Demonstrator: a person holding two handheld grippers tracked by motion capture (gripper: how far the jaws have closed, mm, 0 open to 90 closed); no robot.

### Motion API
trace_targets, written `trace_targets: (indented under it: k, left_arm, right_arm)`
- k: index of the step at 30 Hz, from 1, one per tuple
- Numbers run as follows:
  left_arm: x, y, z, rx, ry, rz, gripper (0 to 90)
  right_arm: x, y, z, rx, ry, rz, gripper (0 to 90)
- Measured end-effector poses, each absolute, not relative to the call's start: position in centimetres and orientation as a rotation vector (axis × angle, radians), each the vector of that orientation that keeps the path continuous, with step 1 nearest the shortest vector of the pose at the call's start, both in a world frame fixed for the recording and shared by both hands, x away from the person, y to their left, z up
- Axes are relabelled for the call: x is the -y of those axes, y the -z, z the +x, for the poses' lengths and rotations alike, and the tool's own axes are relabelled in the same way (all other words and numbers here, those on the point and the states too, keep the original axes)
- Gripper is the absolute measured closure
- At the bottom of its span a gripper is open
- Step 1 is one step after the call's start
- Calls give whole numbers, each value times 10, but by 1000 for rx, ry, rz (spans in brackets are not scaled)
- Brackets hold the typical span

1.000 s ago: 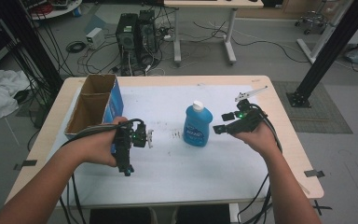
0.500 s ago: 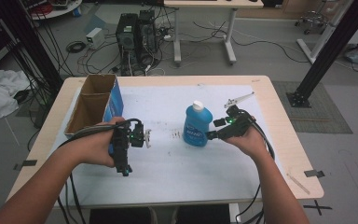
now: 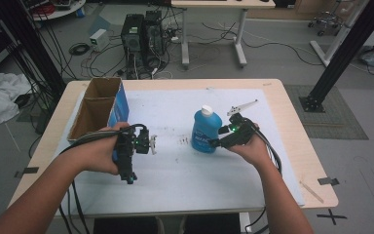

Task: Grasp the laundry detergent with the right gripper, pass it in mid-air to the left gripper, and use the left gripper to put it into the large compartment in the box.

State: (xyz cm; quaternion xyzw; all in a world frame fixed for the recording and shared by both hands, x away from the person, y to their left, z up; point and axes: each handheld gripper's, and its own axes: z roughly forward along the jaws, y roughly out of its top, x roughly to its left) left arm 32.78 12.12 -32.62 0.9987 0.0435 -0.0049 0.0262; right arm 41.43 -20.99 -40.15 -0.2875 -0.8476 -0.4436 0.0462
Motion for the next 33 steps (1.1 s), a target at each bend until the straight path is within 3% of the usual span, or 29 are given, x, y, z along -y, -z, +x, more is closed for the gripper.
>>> trace_targets:
  k: [33]
  left_arm:
    - [-122,331,330,-143,23,3090,18]
  right_arm:
    - [191,419,421,2563,1492,-841,129]
